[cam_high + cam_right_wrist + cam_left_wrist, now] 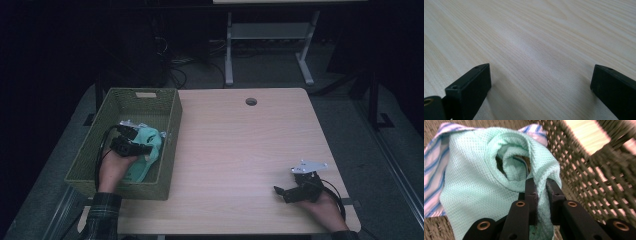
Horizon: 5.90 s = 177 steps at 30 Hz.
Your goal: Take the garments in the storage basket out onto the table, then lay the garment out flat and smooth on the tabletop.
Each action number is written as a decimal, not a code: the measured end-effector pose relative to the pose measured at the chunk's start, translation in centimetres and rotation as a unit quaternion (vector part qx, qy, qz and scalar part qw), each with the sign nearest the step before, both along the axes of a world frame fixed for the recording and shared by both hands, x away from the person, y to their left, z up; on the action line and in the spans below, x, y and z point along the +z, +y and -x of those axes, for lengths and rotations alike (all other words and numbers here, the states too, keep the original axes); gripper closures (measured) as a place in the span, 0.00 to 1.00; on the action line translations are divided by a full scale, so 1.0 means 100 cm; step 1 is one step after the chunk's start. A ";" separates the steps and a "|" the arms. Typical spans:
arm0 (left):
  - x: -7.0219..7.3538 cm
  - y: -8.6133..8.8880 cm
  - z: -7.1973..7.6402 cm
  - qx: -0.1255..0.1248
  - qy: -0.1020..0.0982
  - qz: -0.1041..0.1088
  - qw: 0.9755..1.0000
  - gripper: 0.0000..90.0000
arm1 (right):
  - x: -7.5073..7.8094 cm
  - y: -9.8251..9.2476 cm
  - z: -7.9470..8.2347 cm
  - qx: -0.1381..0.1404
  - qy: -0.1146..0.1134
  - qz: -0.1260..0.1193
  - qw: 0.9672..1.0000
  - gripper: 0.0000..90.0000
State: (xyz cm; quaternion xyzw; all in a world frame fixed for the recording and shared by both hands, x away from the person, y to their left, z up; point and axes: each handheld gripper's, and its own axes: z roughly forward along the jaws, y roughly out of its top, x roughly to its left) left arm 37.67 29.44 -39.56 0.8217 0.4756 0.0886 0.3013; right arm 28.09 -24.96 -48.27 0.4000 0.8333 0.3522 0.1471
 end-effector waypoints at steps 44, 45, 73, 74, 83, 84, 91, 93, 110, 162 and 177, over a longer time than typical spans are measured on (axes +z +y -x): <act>0.059 0.024 0.023 0.017 -0.126 0.145 0.981 0.91 | 0.000 0.000 0.000 -0.001 0.002 -0.001 1.000 0.03; 0.060 0.024 0.024 0.015 -0.127 0.145 0.981 0.91 | 0.000 0.000 0.000 -0.001 0.002 -0.001 1.000 0.03; 0.101 0.019 0.019 0.001 -0.169 0.159 0.973 0.92 | 0.000 0.000 0.000 -0.001 0.002 -0.001 1.000 0.03; 0.104 0.018 0.019 -0.001 -0.170 0.162 0.972 0.92 | 0.000 0.000 0.000 -0.001 0.002 -0.001 1.000 0.03; 0.124 0.011 0.018 -0.019 -0.183 0.183 0.966 0.92 | 0.000 0.000 0.000 -0.001 0.002 -0.001 1.000 0.03; 0.126 0.009 0.018 -0.021 -0.185 0.186 0.965 0.92 | 0.000 0.000 0.000 -0.001 0.002 -0.001 1.000 0.03; 0.138 -0.004 0.017 -0.039 -0.191 0.193 0.961 0.92 | 0.000 0.000 0.000 -0.002 0.002 -0.001 1.000 0.03; 0.142 -0.009 0.017 -0.047 -0.193 0.194 0.961 0.92 | 0.000 0.000 0.000 -0.002 0.002 -0.002 1.000 0.03; 0.163 -0.073 0.012 -0.107 -0.204 0.193 0.954 0.92 | 0.000 0.000 -0.001 -0.001 0.001 -0.001 1.000 0.03; 0.026 -0.241 0.002 -0.255 -0.101 0.160 0.948 0.91 | 0.000 0.001 -0.003 -0.002 0.000 -0.002 1.000 0.03; -0.006 -0.233 0.002 -0.242 -0.066 0.134 0.959 0.90 | 0.000 0.001 -0.003 -0.001 0.000 -0.001 1.000 0.03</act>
